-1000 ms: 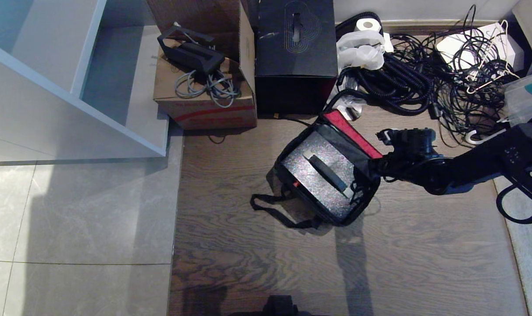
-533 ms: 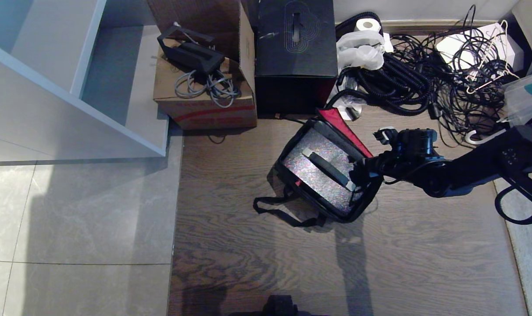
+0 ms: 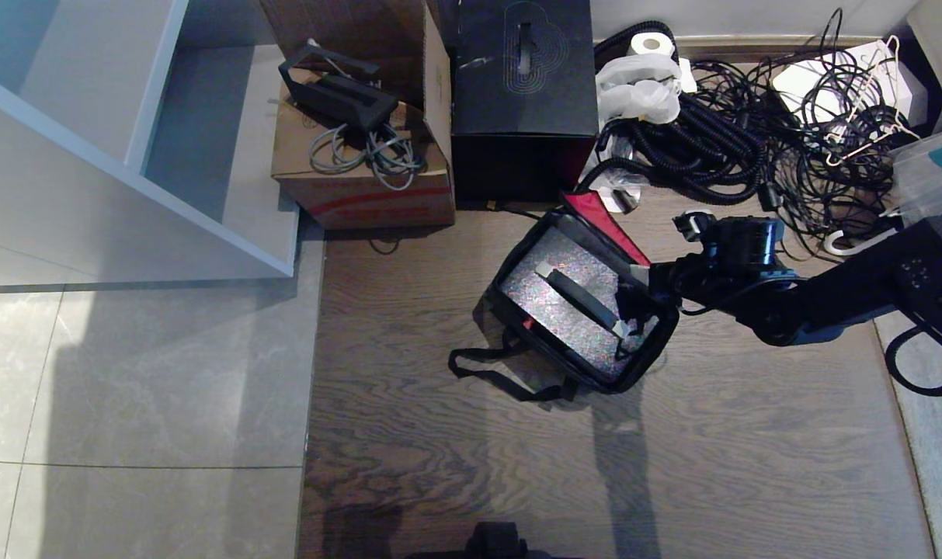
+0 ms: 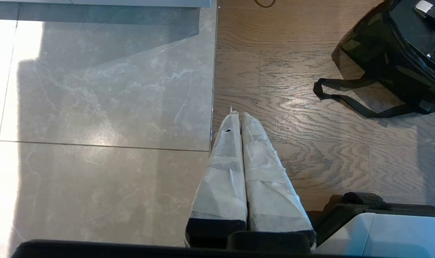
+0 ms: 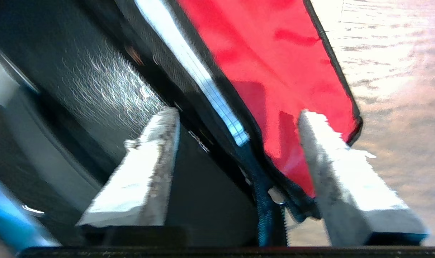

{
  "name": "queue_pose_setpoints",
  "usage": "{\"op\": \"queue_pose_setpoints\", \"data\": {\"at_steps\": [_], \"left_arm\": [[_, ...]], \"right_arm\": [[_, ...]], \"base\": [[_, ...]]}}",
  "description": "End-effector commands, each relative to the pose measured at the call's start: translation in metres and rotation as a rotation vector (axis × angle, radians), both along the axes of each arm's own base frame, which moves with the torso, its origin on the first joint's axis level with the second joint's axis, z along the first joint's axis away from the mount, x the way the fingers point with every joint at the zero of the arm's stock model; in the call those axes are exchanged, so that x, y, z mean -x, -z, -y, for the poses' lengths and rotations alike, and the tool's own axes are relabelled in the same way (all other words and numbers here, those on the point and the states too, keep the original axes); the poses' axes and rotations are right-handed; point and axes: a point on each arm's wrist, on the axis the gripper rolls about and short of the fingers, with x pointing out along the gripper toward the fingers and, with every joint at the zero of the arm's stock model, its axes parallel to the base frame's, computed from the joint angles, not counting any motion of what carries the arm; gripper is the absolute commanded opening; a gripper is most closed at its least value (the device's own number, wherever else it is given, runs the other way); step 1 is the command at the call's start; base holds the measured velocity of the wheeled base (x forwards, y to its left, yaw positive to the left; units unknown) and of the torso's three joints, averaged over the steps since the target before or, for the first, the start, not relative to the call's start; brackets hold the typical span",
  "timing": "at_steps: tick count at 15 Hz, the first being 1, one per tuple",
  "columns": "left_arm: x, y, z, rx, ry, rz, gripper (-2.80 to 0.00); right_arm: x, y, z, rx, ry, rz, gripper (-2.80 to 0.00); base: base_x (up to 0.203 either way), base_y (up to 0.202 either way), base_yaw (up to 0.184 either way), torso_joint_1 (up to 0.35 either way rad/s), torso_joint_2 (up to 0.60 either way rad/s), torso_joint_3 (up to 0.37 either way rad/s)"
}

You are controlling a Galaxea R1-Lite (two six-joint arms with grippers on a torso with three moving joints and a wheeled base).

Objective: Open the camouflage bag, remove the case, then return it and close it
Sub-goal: Close the top of the storage box

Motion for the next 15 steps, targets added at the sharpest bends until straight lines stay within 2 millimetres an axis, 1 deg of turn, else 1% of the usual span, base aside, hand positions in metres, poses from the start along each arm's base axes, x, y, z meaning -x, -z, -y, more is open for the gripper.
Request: {"op": "queue_pose_setpoints", "data": {"at_steps": [1, 6, 8, 11, 12, 13, 15], "left_arm": [[0.0, 0.0, 0.0, 0.001, 0.0, 0.0, -2.8], [0.0, 0.0, 0.0, 0.001, 0.0, 0.0, -2.8], [0.0, 0.0, 0.0, 0.001, 0.0, 0.0, -2.8], [0.0, 0.0, 0.0, 0.001, 0.0, 0.0, -2.8], [0.0, 0.0, 0.0, 0.001, 0.0, 0.0, -2.8], [0.0, 0.0, 0.0, 0.001, 0.0, 0.0, -2.8], [0.0, 0.0, 0.0, 0.001, 0.0, 0.0, -2.8]], "right_arm": [[0.007, -0.017, -0.02, -0.139, -0.013, 0.0, 0.0], [0.013, -0.014, -0.075, -0.292, -0.097, -0.056, 0.0], [0.01, -0.007, -0.092, -0.299, -0.123, -0.062, 0.0], [0.006, -0.002, -0.106, -0.403, -0.122, -0.098, 0.0], [0.003, 0.002, -0.11, -0.428, -0.122, -0.111, 0.0], [0.002, 0.008, -0.116, -0.432, -0.126, -0.124, 0.0], [0.005, 0.018, -0.118, -0.422, -0.123, -0.169, 0.0]], "base": [[0.0, 0.0, 0.0, 0.0, 0.0, 0.0], [0.0, 0.0, 0.0, 0.0, 0.0, 0.0], [0.0, 0.0, 0.0, 0.0, 0.0, 0.0], [0.0, 0.0, 0.0, 0.0, 0.0, 0.0], [0.0, 0.0, 0.0, 0.0, 0.0, 0.0], [0.0, 0.0, 0.0, 0.0, 0.0, 0.0], [0.0, 0.0, 0.0, 0.0, 0.0, 0.0]]}}
